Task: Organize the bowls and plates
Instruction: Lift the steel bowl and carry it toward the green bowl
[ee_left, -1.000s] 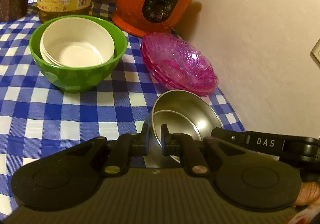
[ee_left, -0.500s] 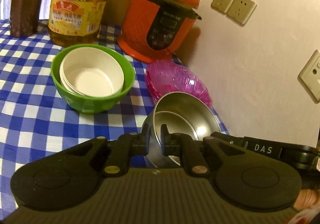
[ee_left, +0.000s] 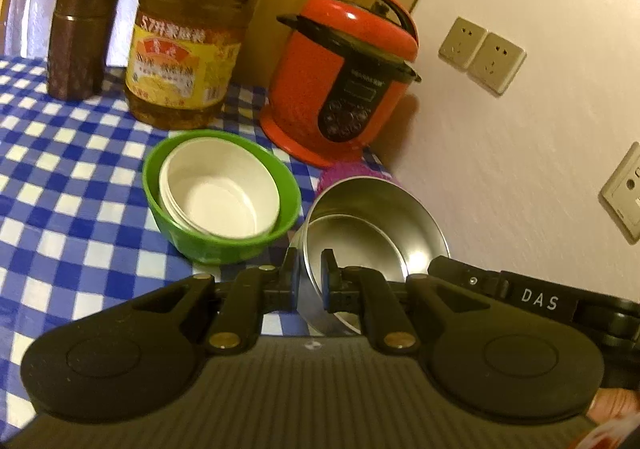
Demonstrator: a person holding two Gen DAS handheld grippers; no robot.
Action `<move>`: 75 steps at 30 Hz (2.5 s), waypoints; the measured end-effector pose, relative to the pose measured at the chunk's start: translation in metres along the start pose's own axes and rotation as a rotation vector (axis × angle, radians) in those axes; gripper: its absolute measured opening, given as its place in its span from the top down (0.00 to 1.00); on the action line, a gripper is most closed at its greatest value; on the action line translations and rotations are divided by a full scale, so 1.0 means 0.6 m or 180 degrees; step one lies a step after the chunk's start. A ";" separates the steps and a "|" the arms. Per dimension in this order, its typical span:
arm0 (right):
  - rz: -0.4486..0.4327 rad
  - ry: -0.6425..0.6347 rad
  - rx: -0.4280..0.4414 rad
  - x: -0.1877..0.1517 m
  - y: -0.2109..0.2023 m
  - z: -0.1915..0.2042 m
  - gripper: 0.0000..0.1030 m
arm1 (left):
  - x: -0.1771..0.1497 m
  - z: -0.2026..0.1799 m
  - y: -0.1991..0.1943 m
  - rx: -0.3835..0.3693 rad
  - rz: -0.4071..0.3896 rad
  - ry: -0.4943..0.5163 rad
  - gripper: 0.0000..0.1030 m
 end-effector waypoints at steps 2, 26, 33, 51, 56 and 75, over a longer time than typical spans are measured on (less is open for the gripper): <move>-0.0036 -0.0012 0.0028 0.005 0.001 0.008 0.93 | 0.008 0.003 -0.005 0.0033 -0.0050 0.0018 0.91; -0.0127 -0.0111 0.0255 0.046 0.077 0.089 0.94 | 0.058 0.082 0.006 0.0307 -0.0360 -0.0123 0.91; -0.0124 -0.0163 0.0291 0.055 0.102 0.108 0.94 | 0.073 0.108 0.010 0.0326 -0.0433 -0.0210 0.91; 0.0055 -0.0178 0.0258 0.056 0.172 0.126 0.94 | 0.093 0.153 0.042 0.0315 -0.0378 -0.0276 0.91; 0.0120 -0.0170 0.0212 0.054 0.190 0.121 0.94 | 0.092 0.154 0.050 0.0313 -0.0334 -0.0286 0.91; 0.0204 -0.0323 0.0134 0.043 0.216 0.123 0.94 | 0.084 0.160 0.063 0.0374 -0.0225 -0.0296 0.91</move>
Point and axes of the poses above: each gripper's, at about its wrist camera, not at the fingertips, and y roughly the way its jaws point, z to its left, x to its top, the point moved 4 cm from there along y, roughly the way its jaws point, and after that the axes turned 7 degrees about -x, right-handed, at the moved point
